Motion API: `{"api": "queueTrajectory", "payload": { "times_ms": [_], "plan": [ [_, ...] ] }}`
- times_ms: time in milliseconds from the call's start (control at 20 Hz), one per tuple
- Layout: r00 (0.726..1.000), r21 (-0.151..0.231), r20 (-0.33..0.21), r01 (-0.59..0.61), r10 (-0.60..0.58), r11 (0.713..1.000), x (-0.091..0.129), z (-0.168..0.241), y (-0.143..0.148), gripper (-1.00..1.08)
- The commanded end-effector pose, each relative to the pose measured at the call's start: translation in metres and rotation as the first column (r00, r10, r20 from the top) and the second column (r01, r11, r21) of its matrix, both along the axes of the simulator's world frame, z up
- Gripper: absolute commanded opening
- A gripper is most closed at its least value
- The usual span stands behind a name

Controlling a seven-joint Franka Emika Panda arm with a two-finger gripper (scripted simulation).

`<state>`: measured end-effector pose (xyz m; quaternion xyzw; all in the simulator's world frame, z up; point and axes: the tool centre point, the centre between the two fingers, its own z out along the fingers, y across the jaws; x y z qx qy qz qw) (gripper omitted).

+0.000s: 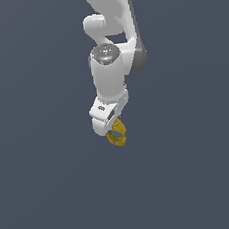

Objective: Pick up the object and move it to a goal position.

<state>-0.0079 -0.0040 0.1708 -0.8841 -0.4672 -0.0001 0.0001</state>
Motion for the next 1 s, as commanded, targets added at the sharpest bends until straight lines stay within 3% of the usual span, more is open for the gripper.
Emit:
{"api": "queueTrajectory", "payload": {
  "times_ms": [0,400,950],
  "plan": [
    [1.000,0.000,0.000,0.000,0.000,1.000,0.000,0.000,0.000,-1.00],
    [1.000,0.000,0.000,0.000,0.000,1.000,0.011,0.007,0.030,-1.00],
    [1.000,0.000,0.000,0.000,0.000,1.000,0.045,0.028,0.121,-1.00]
  ]
}}
